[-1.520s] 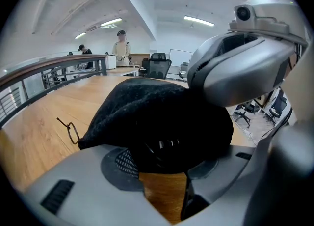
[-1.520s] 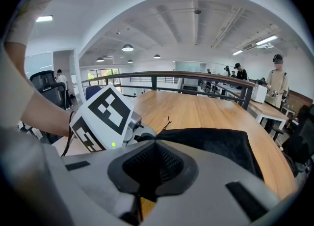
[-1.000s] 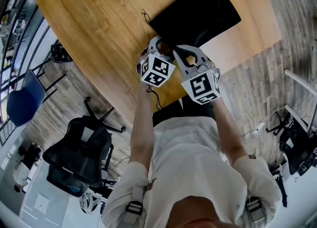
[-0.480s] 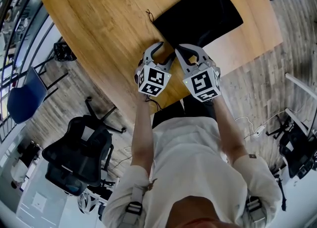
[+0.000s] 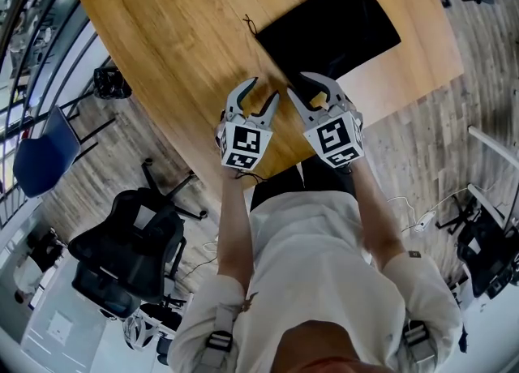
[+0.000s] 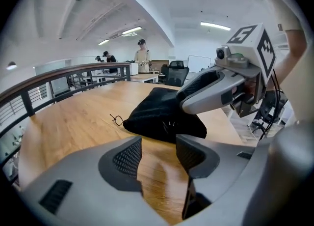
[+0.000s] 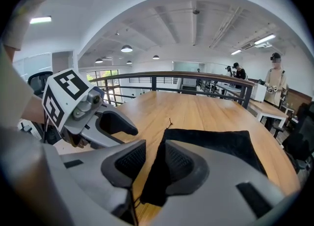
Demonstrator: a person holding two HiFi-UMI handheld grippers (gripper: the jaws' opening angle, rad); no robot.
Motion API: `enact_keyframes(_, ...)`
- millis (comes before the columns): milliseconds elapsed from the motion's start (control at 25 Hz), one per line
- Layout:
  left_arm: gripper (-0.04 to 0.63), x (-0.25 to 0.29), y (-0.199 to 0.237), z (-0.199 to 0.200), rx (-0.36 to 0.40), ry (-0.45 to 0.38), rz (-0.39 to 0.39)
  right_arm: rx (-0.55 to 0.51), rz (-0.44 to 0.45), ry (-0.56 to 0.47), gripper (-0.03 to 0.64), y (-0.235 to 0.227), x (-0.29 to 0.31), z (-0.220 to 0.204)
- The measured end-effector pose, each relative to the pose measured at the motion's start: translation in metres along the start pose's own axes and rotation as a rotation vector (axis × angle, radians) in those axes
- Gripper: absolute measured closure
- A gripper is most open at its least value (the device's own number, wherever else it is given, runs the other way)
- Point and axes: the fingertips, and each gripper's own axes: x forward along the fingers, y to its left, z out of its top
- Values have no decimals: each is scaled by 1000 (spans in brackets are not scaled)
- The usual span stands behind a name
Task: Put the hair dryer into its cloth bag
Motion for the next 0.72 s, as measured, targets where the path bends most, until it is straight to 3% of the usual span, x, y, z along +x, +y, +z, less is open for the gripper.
enact_keyframes(280,392,-26,1,25,-63,-96,11,-17,-16,-20,486,1,-11,12)
enact_keyframes(720,530,-71,21,64,-67,-217,124,-43,-48,-117,569,2,-32,46)
